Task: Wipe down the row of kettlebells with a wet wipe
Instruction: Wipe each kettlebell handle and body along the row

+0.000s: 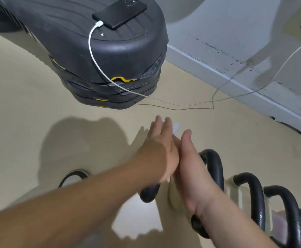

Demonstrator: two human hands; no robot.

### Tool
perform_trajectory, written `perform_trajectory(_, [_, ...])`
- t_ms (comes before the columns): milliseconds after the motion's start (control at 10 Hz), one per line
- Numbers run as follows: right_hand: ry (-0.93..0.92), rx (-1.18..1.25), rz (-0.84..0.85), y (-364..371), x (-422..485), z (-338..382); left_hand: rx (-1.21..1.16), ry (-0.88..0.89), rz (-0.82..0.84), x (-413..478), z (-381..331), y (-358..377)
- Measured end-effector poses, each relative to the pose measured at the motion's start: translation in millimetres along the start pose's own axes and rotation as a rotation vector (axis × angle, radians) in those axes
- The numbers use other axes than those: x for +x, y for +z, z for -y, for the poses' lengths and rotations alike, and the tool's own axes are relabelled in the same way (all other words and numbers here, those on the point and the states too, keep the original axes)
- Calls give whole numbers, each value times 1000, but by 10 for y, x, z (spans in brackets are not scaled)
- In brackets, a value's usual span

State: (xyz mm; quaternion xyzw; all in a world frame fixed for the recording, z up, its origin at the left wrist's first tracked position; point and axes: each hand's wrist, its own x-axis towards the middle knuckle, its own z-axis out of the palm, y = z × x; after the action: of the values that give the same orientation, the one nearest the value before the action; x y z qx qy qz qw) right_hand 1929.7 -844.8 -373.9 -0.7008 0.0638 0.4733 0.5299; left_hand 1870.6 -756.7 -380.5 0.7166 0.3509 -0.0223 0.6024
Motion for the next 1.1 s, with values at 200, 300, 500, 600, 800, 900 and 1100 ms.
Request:
perform_trajectory(200, [-49,-61,-240,-167,102,325,708,-96,284,684,-570,-288])
perform_trajectory(300, [-89,69,-219,-103,5,335,878,-25,325,666,-622,-247])
perform_trajectory(500, [-100,143,-262,-230,-104,287,1015,46,94,-40,-279,131])
perform_trajectory(600, [-102,82,-225,-233,-163,256,515,96,20,-306,44,69])
perform_trajectory(800, [-66,-22,-314,-81,-247,297,395,-74,-135,184,-223,-15])
perform_trajectory(900, [-52,-25,-306,-77,-224,293,409,-234,294,635,-445,-169])
perform_trajectory(1100, [-18,-54,-283,-104,-75,177,-57,-446,285,721,-340,-239])
